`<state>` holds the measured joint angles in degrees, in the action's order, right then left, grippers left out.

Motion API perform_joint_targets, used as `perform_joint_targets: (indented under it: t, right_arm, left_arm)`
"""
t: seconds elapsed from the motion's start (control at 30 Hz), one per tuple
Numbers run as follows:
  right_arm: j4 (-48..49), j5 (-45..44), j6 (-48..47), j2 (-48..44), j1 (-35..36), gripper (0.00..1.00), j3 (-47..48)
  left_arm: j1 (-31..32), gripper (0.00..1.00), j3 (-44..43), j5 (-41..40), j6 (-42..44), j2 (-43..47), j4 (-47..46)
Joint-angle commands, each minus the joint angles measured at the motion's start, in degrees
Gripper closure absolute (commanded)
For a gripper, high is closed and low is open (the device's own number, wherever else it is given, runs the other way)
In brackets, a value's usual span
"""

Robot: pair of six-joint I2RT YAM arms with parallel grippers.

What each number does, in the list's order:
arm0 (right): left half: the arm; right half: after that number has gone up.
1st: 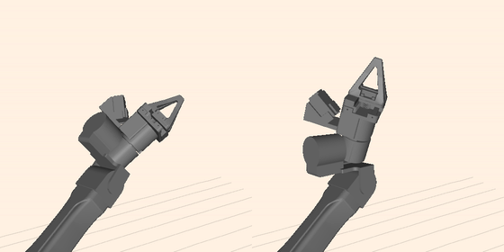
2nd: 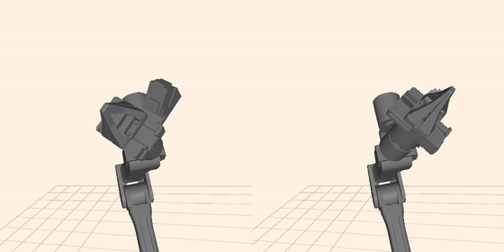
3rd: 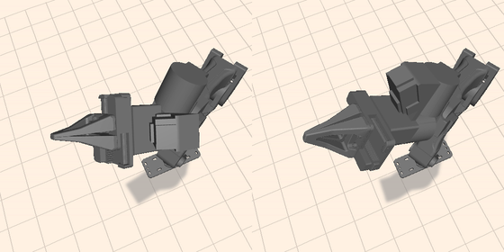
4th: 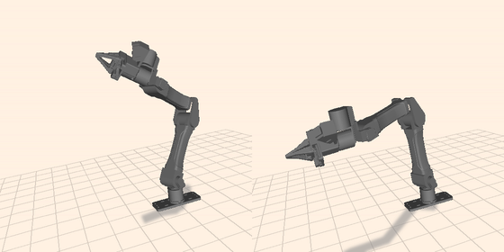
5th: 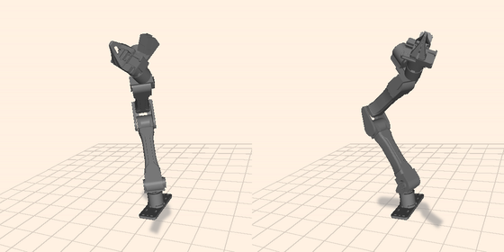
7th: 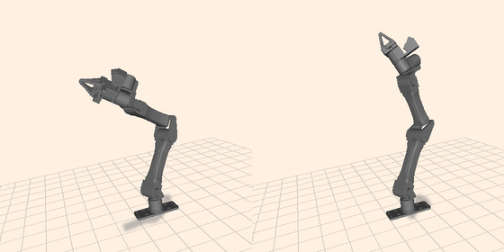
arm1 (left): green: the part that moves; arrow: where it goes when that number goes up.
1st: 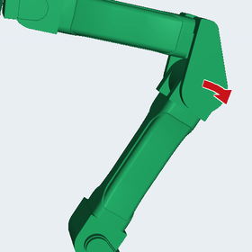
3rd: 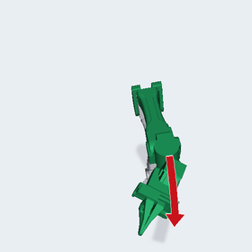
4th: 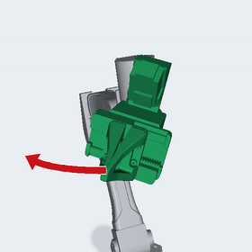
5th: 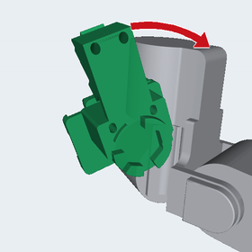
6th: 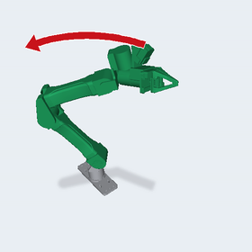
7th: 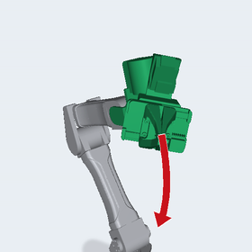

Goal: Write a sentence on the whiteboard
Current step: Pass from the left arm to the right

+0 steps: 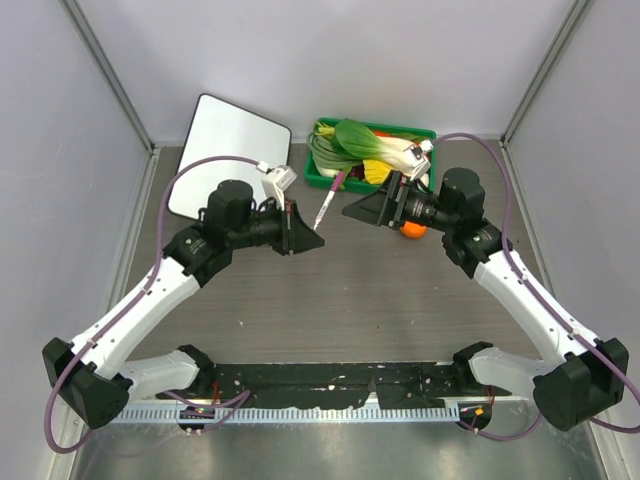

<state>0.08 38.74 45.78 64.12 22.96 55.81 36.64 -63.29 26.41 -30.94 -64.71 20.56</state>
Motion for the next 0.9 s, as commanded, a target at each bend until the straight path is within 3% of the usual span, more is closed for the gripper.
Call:
perform_joint_targets:
  t: [0.0,0.57,0.77,0.87]
  right_arm:
    - [3.52,8.09,-0.7,-0.92,-0.2,0.01,3.95]
    - [13.19,10.92,6.87,2.42,3.32,0.07,3.16]
    - [15.3,11.53,8.1,3.73,4.64,0.18,3.25]
    - [15.74,12.93,8.54,4.17,4.72,0.39,3.78]
  left_arm:
    - [0.01,1.0,-3.6,6.54,4.92,1.43,3.88]
    - [0.01,1.0,-2.72,16.04,1.41,2.31,-3.59]
    - [0.01,1.0,-2.98,17.26,1.49,1.87,-3.68]
    - [0.01,1.0,-3.68,17.88,2.63,1.69,-2.02]
